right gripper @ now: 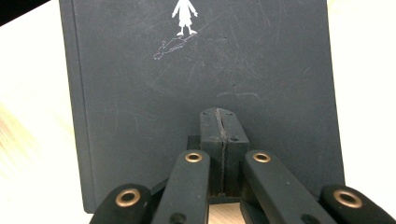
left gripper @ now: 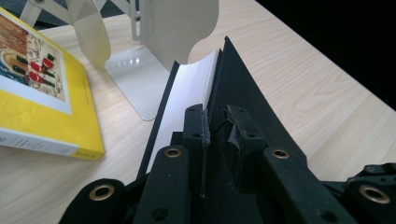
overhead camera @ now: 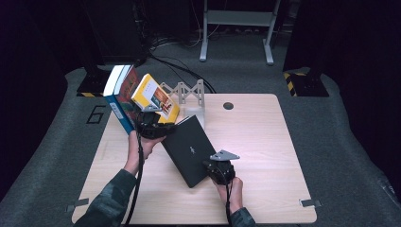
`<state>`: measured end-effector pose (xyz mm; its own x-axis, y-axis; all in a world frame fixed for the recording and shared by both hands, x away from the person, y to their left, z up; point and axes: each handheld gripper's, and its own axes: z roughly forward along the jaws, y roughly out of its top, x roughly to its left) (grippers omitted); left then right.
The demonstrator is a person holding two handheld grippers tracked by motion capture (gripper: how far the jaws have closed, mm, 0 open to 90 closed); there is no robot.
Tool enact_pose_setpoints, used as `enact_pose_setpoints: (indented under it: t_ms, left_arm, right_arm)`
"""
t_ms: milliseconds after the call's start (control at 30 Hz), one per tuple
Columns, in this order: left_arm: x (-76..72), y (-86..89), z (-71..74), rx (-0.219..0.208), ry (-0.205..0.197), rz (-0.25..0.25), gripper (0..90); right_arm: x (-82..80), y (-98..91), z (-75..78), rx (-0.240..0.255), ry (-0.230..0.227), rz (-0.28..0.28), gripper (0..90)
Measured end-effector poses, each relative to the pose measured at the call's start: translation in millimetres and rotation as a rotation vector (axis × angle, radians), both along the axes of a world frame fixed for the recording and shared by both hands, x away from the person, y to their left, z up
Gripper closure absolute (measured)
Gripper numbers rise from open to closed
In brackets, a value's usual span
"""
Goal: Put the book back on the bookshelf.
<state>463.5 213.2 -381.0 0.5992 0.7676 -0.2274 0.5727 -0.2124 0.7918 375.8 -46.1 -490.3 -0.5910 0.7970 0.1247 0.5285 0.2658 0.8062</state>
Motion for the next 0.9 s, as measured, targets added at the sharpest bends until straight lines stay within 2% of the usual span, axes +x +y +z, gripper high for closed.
enact_pose_setpoints:
  t_ms: [167, 233, 267, 600, 667, 900]
  left_arm:
    - [-2.9, -3.7, 8.0, 0.015, -0.029, -0.021, 78.7]
    - [-5.5, -7.5, 12.5, 0.044, -0.048, -0.026, 79.1]
    - [-5.4, -8.7, 13.8, 0.044, -0.053, -0.029, 79.2]
    - [-8.8, -14.8, 21.4, 0.051, -0.076, -0.043, 79.9]
    - [-9.8, -15.3, 22.6, 0.066, -0.081, -0.043, 79.9]
    - [-11.1, -11.8, 23.3, 0.058, -0.085, -0.035, 79.9]
  right_arm:
    - [1.7, 0.7, -1.6, 0.024, 0.003, -0.009, 90.0]
    - [3.0, 1.9, -1.6, 0.024, 0.003, -0.008, 90.0]
    - [3.6, 2.5, -1.7, 0.018, -0.001, -0.004, 90.0]
    - [5.7, 6.1, -3.6, 0.029, -0.008, -0.013, 90.0]
    - [6.3, 6.5, -3.8, 0.026, -0.012, -0.011, 90.0]
    - [10.7, 10.6, -3.5, 0.018, -0.012, -0.004, 90.0]
